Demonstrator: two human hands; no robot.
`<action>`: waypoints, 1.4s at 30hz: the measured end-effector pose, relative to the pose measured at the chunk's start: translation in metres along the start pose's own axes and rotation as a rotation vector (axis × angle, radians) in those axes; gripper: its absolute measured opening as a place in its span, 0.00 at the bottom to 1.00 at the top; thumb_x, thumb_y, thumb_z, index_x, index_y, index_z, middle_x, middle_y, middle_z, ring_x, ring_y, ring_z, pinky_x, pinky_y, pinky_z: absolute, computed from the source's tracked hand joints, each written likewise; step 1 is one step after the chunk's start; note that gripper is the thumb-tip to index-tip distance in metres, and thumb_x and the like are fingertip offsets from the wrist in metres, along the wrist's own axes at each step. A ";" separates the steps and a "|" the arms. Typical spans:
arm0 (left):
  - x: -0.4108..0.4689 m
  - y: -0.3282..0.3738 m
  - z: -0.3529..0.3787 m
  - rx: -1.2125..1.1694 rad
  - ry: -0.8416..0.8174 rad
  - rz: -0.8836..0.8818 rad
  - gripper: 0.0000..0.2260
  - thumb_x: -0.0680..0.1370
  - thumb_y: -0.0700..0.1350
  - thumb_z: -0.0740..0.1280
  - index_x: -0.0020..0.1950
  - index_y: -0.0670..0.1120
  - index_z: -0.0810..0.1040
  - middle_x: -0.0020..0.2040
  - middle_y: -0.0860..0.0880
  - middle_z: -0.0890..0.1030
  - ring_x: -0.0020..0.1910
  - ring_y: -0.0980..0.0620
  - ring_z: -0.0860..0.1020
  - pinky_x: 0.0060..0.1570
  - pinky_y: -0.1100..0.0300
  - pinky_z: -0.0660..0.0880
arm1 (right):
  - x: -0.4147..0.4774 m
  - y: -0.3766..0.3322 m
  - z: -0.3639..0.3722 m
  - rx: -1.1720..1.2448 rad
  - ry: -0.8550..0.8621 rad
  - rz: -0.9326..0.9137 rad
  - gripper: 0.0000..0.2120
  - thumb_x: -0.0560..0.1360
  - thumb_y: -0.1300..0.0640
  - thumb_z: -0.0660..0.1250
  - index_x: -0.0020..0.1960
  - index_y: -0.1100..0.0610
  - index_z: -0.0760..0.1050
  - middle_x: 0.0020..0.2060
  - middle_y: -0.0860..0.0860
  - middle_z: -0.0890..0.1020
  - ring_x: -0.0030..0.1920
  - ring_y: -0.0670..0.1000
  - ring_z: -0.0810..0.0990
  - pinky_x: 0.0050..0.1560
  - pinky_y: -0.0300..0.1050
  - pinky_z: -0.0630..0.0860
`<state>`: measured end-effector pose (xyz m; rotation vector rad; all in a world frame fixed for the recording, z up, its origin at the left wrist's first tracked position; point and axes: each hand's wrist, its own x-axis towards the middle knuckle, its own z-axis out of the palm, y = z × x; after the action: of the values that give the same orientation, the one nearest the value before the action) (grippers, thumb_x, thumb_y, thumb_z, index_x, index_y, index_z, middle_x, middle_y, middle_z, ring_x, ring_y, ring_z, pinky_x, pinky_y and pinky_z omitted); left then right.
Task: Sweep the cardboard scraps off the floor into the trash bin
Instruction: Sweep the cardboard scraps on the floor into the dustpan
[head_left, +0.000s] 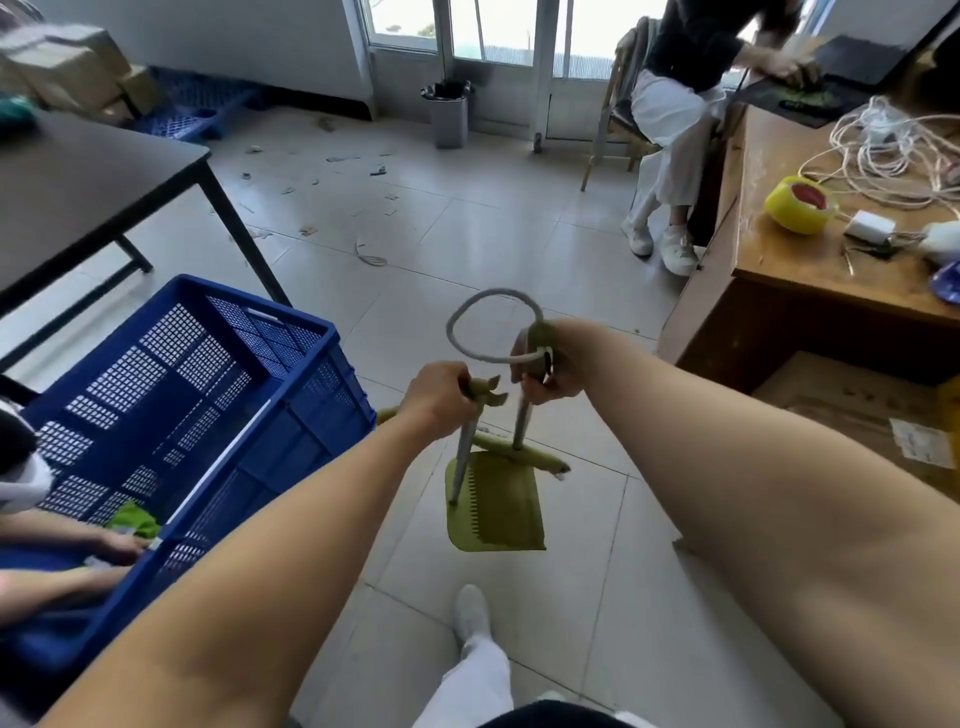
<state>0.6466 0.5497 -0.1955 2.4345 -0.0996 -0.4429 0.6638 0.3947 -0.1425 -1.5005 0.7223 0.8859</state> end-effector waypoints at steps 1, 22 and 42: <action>0.009 -0.006 -0.010 -0.042 0.016 -0.019 0.05 0.75 0.37 0.68 0.50 0.42 0.80 0.48 0.45 0.82 0.49 0.47 0.80 0.53 0.54 0.77 | 0.003 -0.004 -0.002 -0.004 0.008 -0.012 0.12 0.77 0.63 0.57 0.36 0.62 0.69 0.18 0.55 0.71 0.21 0.48 0.70 0.23 0.33 0.71; 0.178 -0.008 -0.092 -0.046 0.141 -0.098 0.07 0.77 0.38 0.67 0.53 0.39 0.76 0.49 0.43 0.79 0.46 0.47 0.76 0.43 0.58 0.70 | 0.097 -0.148 -0.009 0.358 0.101 -0.219 0.10 0.79 0.66 0.59 0.38 0.61 0.68 0.36 0.56 0.69 0.31 0.49 0.71 0.20 0.34 0.74; 0.359 0.006 -0.159 -0.095 0.377 -0.310 0.10 0.76 0.40 0.68 0.55 0.37 0.76 0.52 0.40 0.80 0.52 0.41 0.79 0.52 0.49 0.77 | 0.221 -0.334 -0.056 0.360 0.010 -0.196 0.09 0.79 0.65 0.59 0.40 0.61 0.68 0.39 0.57 0.70 0.32 0.50 0.71 0.19 0.34 0.74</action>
<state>1.0385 0.5746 -0.1798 2.3996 0.4535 -0.1104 1.0681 0.3894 -0.1564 -1.2297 0.6874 0.5656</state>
